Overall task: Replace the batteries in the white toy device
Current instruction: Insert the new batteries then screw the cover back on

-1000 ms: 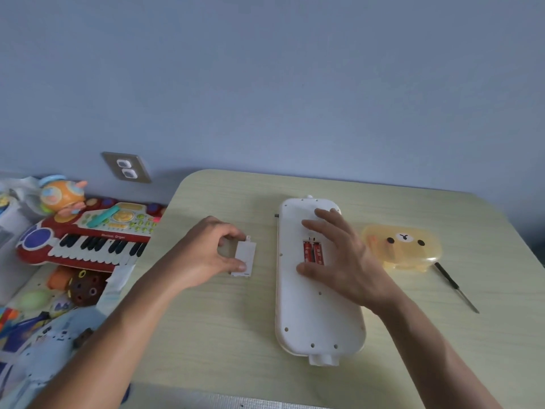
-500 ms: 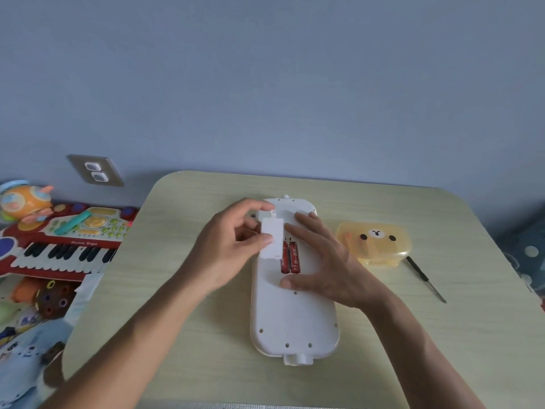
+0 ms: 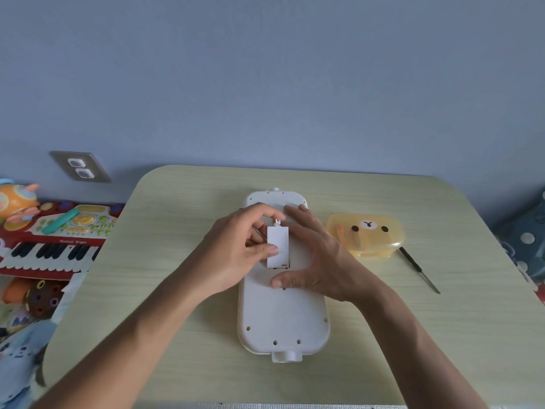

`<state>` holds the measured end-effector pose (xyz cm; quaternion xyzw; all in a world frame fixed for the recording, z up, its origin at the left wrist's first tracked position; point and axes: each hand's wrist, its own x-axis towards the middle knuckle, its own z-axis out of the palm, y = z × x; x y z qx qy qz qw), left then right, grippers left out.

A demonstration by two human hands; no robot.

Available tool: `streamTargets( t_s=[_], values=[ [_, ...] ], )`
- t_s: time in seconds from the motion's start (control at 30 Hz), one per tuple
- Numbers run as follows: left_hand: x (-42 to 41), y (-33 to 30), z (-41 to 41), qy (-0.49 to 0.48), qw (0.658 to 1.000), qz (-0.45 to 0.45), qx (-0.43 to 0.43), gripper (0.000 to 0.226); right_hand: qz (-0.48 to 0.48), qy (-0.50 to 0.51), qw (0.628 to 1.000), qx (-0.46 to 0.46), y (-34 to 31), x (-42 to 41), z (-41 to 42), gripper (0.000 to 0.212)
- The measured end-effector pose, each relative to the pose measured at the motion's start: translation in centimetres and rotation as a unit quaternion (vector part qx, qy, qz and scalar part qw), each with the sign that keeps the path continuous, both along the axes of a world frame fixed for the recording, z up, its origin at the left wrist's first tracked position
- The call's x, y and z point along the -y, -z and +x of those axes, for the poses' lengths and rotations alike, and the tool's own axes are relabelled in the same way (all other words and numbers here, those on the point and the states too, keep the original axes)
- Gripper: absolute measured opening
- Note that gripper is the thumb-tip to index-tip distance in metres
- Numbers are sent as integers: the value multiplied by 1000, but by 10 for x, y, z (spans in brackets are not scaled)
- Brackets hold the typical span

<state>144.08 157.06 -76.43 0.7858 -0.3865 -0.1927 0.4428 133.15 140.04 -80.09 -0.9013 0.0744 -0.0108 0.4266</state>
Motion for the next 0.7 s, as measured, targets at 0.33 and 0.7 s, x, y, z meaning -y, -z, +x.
streamTargets(
  t_s=[0.33, 0.7],
  values=[
    [-1, 7, 5, 15, 999, 6, 33, 47, -3, -6, 1000, 2, -2, 0, 1, 101],
    [3, 12, 9, 14, 999, -24, -36, 48, 6, -5, 1000, 1, -3, -1, 0, 99]
  ],
)
